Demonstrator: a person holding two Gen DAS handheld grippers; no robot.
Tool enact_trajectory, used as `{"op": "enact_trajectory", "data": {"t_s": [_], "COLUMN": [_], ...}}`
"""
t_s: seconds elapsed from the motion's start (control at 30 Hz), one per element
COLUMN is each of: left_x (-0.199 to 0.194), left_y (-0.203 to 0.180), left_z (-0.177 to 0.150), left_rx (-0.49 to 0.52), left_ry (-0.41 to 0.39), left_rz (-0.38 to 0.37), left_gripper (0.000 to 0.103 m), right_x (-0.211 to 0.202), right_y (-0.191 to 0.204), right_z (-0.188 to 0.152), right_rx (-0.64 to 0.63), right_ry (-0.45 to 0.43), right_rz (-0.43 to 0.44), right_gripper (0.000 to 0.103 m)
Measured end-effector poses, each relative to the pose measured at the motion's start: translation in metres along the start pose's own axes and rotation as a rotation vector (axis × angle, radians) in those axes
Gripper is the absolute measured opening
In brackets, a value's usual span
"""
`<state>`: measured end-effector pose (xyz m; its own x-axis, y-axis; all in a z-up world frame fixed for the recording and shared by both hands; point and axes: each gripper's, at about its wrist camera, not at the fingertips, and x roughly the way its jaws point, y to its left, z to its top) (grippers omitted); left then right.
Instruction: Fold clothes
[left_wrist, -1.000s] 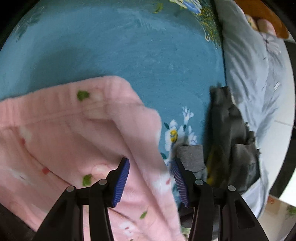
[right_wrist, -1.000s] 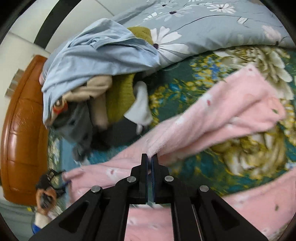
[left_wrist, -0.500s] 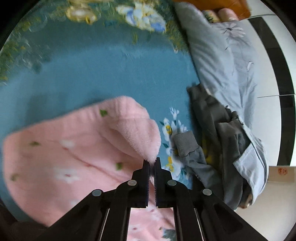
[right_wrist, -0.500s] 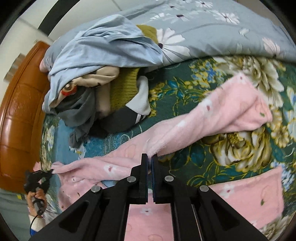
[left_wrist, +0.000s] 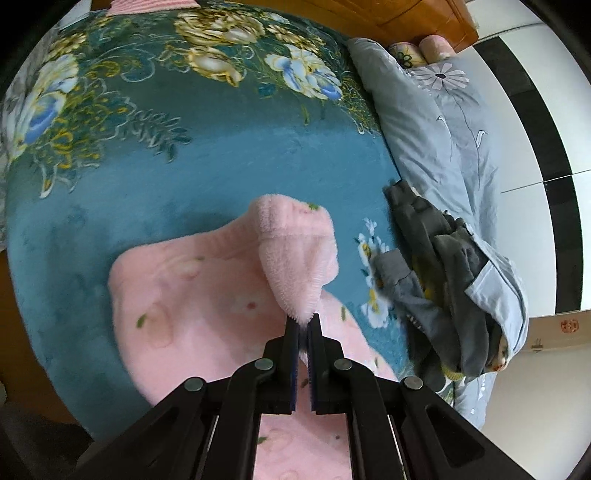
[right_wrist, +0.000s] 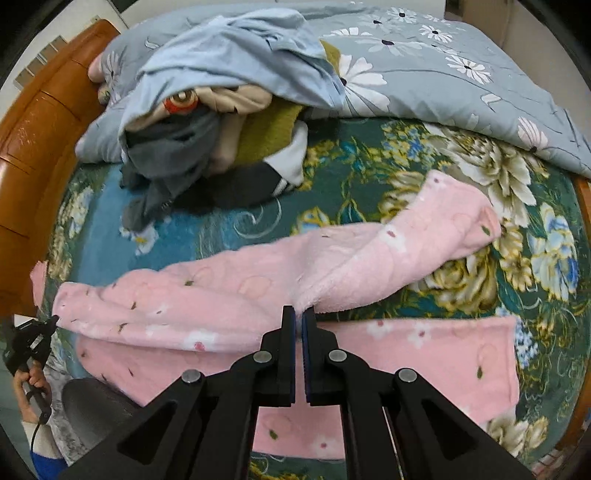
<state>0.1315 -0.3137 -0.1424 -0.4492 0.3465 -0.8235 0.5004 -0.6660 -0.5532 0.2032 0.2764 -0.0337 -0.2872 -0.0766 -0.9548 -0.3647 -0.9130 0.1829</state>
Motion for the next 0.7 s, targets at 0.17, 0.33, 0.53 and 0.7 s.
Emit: {"op": "enact_trajectory", "data": {"t_s": [0.17, 0.33, 0.53, 0.7], "left_x": [-0.011, -0.017, -0.016, -0.023], "left_y": [0.013, 0.03, 0.052, 0.058], "left_z": [-0.011, -0.012, -0.015, -0.01], "left_rx": [0.019, 0.007, -0.022, -0.018], "left_ry": [-0.015, -0.03, -0.002, 0.025], "left_rz": [0.022, 0.042, 0.067, 0.123], "left_gripper": [0.004, 0.004, 0.004, 0.004], "right_x": [0.009, 0.01, 0.015, 0.033], "right_y": [0.011, 0.018, 0.009, 0.0], "right_z": [-0.016, -0.031, -0.054, -0.082], "right_rx": [-0.028, -0.037, 0.016, 0.058], "right_ry": [0.04, 0.053, 0.054, 0.1], "right_rz": [-0.038, -0.039, -0.008, 0.031], "right_gripper": [0.003, 0.003, 0.003, 0.003]}}
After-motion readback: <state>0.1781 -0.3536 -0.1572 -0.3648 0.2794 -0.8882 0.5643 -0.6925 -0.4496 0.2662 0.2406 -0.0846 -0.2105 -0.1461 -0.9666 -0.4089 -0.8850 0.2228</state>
